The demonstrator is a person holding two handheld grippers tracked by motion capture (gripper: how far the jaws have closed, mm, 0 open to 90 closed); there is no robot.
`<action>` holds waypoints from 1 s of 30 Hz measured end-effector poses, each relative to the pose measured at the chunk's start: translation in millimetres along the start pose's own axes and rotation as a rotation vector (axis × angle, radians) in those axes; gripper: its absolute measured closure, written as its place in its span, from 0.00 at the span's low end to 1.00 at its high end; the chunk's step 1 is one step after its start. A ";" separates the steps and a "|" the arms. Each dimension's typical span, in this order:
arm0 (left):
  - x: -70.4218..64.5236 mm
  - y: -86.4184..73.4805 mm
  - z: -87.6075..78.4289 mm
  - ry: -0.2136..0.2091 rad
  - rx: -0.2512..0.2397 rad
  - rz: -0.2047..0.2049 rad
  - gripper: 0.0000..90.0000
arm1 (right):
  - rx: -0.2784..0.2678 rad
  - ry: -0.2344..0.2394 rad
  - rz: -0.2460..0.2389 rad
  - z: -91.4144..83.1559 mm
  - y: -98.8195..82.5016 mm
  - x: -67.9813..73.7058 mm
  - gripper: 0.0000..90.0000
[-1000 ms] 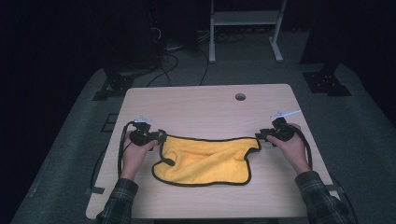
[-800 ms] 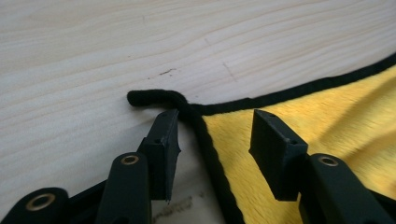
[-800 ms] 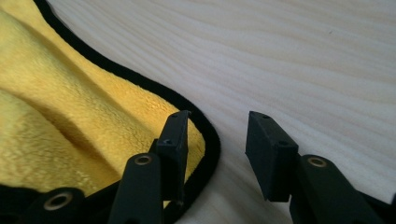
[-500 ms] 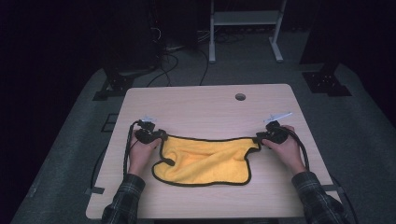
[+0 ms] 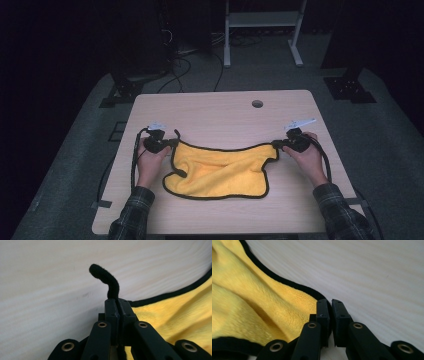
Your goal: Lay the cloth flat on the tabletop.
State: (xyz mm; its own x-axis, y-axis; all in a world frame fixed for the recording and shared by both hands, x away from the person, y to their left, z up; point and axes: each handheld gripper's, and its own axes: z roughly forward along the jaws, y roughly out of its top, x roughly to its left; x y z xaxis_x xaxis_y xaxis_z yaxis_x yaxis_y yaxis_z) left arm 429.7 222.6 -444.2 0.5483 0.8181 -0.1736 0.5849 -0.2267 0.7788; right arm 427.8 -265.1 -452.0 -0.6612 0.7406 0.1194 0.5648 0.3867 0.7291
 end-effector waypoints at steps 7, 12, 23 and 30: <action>-14.4 18.0 -25.6 -0.036 -0.096 0.027 0.97 | -0.115 0.016 -0.024 -33.9 21.8 7.3 0.93; -26.0 32.4 -47.1 -0.066 -0.170 0.046 0.97 | -0.180 0.011 -0.061 -58.4 37.9 14.8 0.93; -41.4 54.9 -92.6 -0.076 -0.306 0.085 0.97 | -0.297 -0.027 -0.115 -110.0 65.4 24.9 0.94; -54.0 55.0 -119.6 -0.105 -0.348 0.104 0.97 | -0.342 -0.017 -0.146 -132.3 63.7 38.2 0.94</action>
State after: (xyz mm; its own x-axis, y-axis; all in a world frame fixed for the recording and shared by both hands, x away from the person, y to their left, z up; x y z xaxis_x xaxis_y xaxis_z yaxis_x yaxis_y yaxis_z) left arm 360.8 229.2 -320.0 0.6626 0.7377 -0.1295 0.2944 -0.0976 0.9507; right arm 373.2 -284.9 -311.8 -0.7129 0.7012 -0.0120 0.2652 0.2854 0.9210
